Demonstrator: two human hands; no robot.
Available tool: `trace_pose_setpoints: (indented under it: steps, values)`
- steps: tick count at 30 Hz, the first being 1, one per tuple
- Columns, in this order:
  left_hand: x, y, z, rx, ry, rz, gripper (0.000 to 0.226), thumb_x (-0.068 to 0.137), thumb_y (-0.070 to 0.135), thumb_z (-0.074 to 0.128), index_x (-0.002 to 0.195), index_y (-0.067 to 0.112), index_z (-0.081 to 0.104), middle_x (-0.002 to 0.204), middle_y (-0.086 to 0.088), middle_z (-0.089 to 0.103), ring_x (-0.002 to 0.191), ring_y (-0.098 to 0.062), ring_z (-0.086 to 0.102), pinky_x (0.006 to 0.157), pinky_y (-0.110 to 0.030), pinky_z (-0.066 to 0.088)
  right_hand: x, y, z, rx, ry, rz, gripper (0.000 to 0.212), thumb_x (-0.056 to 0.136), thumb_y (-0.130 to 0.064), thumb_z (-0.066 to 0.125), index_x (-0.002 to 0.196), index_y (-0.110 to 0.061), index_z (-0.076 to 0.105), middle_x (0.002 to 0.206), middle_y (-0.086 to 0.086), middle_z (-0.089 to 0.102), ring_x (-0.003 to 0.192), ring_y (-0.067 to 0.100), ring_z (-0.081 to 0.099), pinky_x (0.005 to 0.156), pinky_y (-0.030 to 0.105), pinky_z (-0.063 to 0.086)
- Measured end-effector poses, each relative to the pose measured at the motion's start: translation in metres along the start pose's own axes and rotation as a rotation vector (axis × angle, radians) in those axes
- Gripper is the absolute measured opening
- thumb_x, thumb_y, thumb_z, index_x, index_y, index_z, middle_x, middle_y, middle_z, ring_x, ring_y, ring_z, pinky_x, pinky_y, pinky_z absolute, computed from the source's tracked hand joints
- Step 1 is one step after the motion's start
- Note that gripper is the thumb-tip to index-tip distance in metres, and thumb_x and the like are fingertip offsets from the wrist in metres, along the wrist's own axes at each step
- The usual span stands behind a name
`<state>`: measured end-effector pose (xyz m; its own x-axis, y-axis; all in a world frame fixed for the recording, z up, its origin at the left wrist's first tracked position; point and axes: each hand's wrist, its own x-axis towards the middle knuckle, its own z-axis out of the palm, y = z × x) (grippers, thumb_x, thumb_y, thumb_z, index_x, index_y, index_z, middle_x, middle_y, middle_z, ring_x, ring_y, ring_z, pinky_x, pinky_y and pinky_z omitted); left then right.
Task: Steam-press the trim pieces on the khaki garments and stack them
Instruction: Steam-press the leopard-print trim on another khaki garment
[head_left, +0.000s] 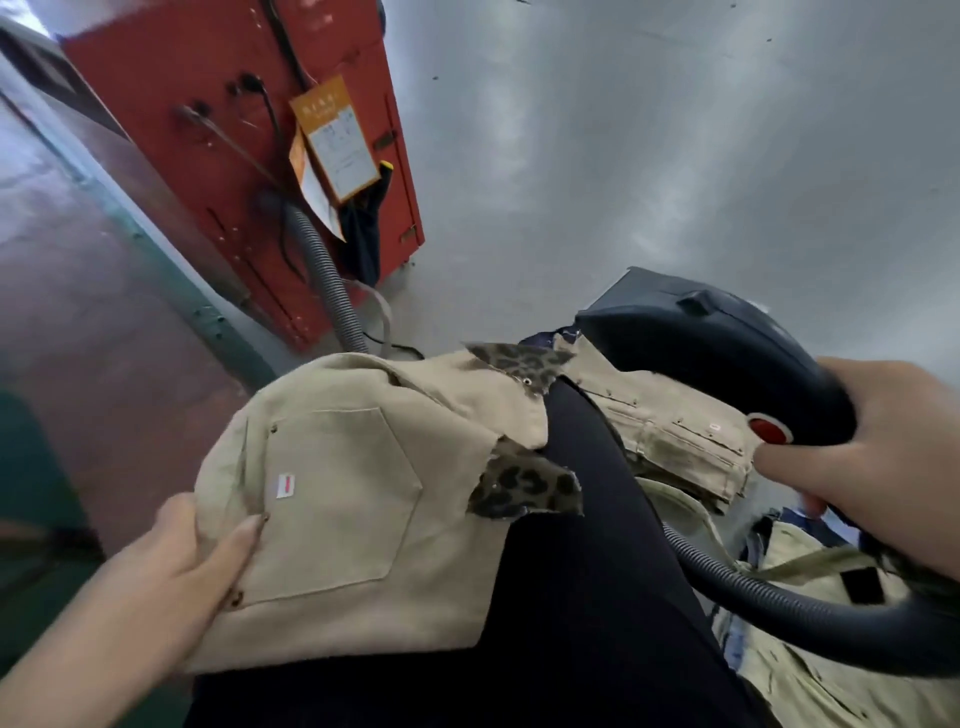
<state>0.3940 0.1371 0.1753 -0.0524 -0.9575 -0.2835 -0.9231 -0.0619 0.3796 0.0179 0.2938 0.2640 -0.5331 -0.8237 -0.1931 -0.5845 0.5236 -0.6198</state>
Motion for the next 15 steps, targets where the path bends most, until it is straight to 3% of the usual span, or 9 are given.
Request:
trace_pose_setpoints:
  steps: [3, 4, 5, 7, 9, 11, 13, 15]
  values:
    - [-0.025, 0.002, -0.007, 0.362, 0.063, 0.331, 0.041, 0.073, 0.043, 0.069, 0.082, 0.021, 0.036, 0.053, 0.005, 0.045, 0.042, -0.024, 0.055, 0.040, -0.035, 0.046, -0.002, -0.003, 0.001, -0.045, -0.006, -0.015, 0.039, 0.055, -0.032, 0.068, 0.082, -0.059, 0.057, 0.041, -0.005, 0.060, 0.026, 0.005, 0.049, 0.032, 0.024, 0.041]
    - [-0.029, 0.010, -0.011, 0.471, 0.086, 0.415, 0.051, 0.064, 0.039, 0.077, 0.090, 0.017, 0.039, 0.058, 0.007, 0.041, 0.039, -0.024, 0.054, 0.035, -0.034, 0.045, -0.003, -0.004, 0.002, -0.052, -0.010, -0.018, 0.040, 0.055, -0.032, 0.068, 0.082, -0.059, 0.057, 0.041, -0.005, 0.060, 0.026, 0.005, 0.050, 0.032, 0.024, 0.041]
    - [-0.030, 0.019, -0.014, 0.559, 0.088, 0.401, 0.071, 0.056, 0.045, 0.082, 0.105, 0.014, 0.041, 0.066, 0.001, 0.045, 0.048, -0.028, 0.058, 0.041, -0.036, 0.049, -0.004, -0.005, 0.002, -0.053, -0.013, -0.016, 0.040, 0.055, -0.033, 0.069, 0.082, -0.059, 0.057, 0.041, -0.005, 0.060, 0.027, 0.005, 0.050, 0.032, 0.024, 0.042]
    - [-0.026, 0.039, -0.019, 0.626, 0.162, 0.380, 0.108, 0.045, 0.059, 0.078, 0.134, 0.013, 0.039, 0.101, -0.012, 0.054, 0.086, -0.034, 0.058, 0.068, -0.043, 0.051, -0.005, -0.005, 0.002, -0.031, -0.020, -0.003, 0.036, 0.051, -0.045, 0.068, 0.084, -0.057, 0.058, 0.041, -0.005, 0.060, 0.027, 0.005, 0.050, 0.033, 0.024, 0.042]
    - [-0.027, 0.063, -0.020, 0.605, 0.221, 0.650, 0.093, 0.051, 0.048, 0.063, 0.138, 0.018, 0.045, 0.121, -0.011, 0.053, 0.106, -0.034, 0.051, 0.084, -0.047, 0.045, -0.004, -0.002, 0.001, -0.009, -0.010, 0.000, 0.044, 0.043, -0.057, 0.059, 0.087, -0.054, 0.059, 0.042, -0.004, 0.060, 0.027, 0.006, 0.051, 0.029, 0.024, 0.039]
    - [-0.027, 0.082, -0.012, 0.589, 0.135, 0.941, 0.070, 0.063, 0.049, 0.052, 0.127, 0.021, 0.058, 0.120, -0.004, 0.058, 0.109, -0.027, 0.055, 0.088, -0.043, 0.048, -0.002, 0.002, 0.002, -0.022, -0.005, -0.008, 0.049, 0.041, -0.058, 0.057, 0.089, -0.052, 0.059, 0.043, -0.003, 0.060, 0.027, 0.008, 0.051, 0.024, 0.029, 0.035]
    - [-0.032, 0.096, 0.001, 0.712, -0.039, 0.980, 0.079, 0.067, 0.070, 0.047, 0.126, 0.018, 0.058, 0.124, -0.003, 0.055, 0.115, -0.026, 0.051, 0.092, -0.044, 0.045, 0.000, 0.004, 0.002, -0.049, -0.007, -0.015, 0.048, 0.042, -0.057, 0.057, 0.090, -0.050, 0.060, 0.044, -0.001, 0.061, 0.028, 0.011, 0.052, 0.021, 0.030, 0.032]
    - [-0.031, 0.100, 0.019, 0.912, -0.149, 0.875, 0.105, 0.062, 0.082, 0.047, 0.136, 0.008, 0.041, 0.135, -0.013, 0.036, 0.122, -0.033, 0.035, 0.093, -0.049, 0.034, 0.001, 0.003, 0.004, -0.066, -0.004, -0.021, 0.049, 0.042, -0.055, 0.057, 0.089, -0.048, 0.060, 0.042, 0.000, 0.060, 0.028, 0.014, 0.053, 0.021, 0.027, 0.032]
